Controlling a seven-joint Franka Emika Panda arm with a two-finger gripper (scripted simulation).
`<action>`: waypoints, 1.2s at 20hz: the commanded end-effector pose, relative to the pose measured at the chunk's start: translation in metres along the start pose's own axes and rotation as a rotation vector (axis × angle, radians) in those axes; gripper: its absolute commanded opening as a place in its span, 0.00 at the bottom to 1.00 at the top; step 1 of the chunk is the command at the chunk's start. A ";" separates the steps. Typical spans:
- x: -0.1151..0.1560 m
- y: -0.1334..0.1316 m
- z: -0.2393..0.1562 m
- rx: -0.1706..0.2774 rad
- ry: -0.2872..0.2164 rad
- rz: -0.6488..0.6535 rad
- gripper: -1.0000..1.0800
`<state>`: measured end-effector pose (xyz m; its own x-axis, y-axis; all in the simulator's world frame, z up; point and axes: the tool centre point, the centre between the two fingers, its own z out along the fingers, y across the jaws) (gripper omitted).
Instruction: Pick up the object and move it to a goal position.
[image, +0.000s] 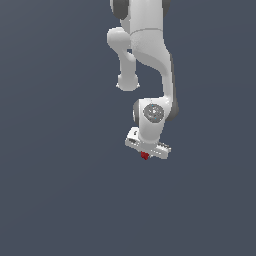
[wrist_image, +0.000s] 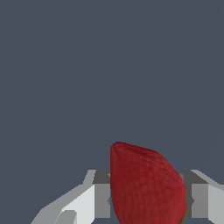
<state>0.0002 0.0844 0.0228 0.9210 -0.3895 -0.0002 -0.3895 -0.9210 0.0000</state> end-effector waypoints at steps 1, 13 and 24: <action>0.000 0.000 0.000 0.000 0.000 0.000 0.00; -0.002 0.003 -0.011 0.000 0.000 0.000 0.00; -0.012 0.023 -0.077 0.001 0.000 0.000 0.00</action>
<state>-0.0169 0.0709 0.0867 0.9209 -0.3898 -0.0012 -0.3898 -0.9209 0.0003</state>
